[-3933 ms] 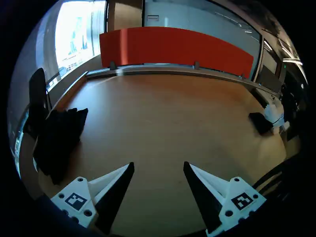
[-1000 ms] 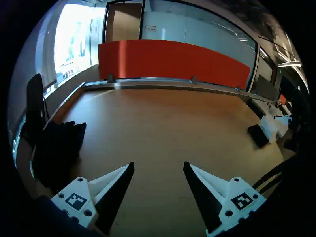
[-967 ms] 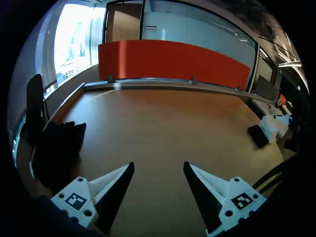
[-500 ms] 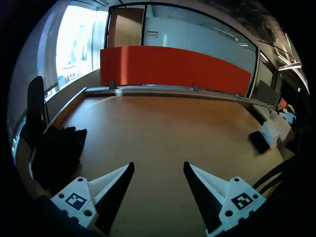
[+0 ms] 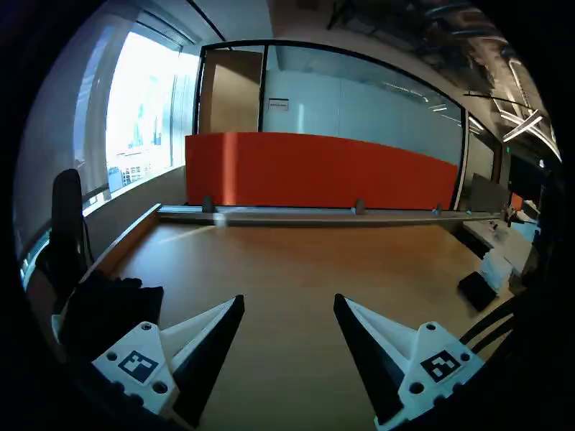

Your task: Fold towel

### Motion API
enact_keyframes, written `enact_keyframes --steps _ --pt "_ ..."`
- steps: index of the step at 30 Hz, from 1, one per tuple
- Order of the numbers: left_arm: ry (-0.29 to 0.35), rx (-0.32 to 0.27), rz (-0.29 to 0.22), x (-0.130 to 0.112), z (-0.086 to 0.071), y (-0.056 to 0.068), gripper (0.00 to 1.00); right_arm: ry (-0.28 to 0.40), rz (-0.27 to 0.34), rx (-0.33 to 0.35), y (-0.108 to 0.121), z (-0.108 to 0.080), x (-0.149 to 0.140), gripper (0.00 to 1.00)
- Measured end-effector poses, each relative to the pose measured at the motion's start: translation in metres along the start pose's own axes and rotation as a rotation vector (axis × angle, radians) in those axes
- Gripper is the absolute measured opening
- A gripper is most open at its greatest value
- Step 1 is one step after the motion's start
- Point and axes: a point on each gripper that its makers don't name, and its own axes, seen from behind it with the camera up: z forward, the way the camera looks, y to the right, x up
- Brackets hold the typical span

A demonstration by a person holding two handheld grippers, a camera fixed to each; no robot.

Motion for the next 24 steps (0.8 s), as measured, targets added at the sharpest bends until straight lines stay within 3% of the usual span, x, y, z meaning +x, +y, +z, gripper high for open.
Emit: enact_keyframes --steps 11,24 --pt "0.102 0.041 0.026 0.050 0.020 -0.024 0.92 0.060 0.033 -0.008 -0.019 0.008 0.025 0.90" --pt "0.196 0.039 0.037 0.091 0.028 -0.033 0.92 0.125 0.056 0.031 -0.084 0.018 0.058 0.90"
